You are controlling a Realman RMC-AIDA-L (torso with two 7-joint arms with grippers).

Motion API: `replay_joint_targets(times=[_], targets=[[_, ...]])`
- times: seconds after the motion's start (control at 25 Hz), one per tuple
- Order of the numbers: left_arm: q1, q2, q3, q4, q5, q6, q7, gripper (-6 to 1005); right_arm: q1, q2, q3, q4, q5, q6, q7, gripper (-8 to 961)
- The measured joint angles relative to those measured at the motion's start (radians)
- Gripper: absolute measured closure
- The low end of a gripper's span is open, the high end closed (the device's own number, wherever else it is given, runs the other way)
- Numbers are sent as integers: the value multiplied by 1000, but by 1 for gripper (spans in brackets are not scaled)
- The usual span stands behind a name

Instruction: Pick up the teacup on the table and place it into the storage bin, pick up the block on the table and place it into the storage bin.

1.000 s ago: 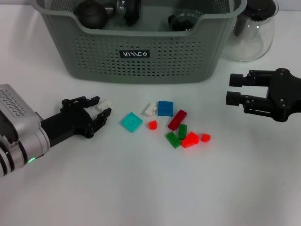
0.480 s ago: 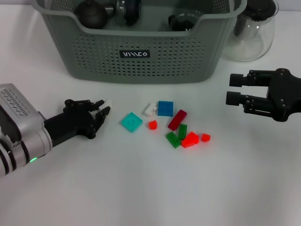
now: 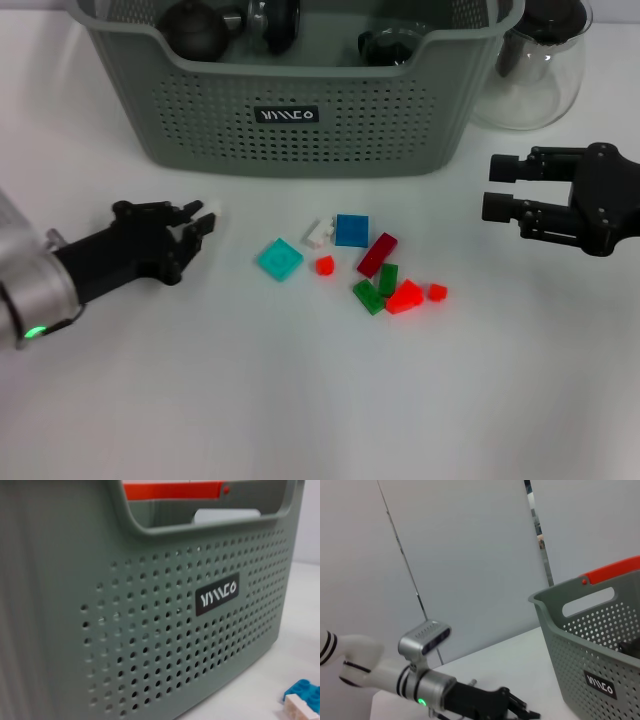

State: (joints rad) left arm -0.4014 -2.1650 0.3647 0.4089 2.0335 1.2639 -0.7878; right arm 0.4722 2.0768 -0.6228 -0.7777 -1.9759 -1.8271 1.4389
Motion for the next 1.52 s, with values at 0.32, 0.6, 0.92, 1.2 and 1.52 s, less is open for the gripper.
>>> replay_joint_targets(times=[0.32,0.6,0.92,1.2,1.52], targets=[[-11,62,-27,224,91,554,-381,847,-1,-1,0,0,0,0,0,418],[-145,104,-68,293,34,728,-693,847,-2,-1,0,0,0,0,-3,418],[-287,127,-66,306,-96,660,-881,826,-3,4,1,0,0,0,-8,418],[-472,188,231,421,-29,193,-1182,807,-4,6,2,0,0,0,-4,418],[-596,174,675,504,415,-88,-1576,786,-3,7,2,0,0,-9,0,418]])
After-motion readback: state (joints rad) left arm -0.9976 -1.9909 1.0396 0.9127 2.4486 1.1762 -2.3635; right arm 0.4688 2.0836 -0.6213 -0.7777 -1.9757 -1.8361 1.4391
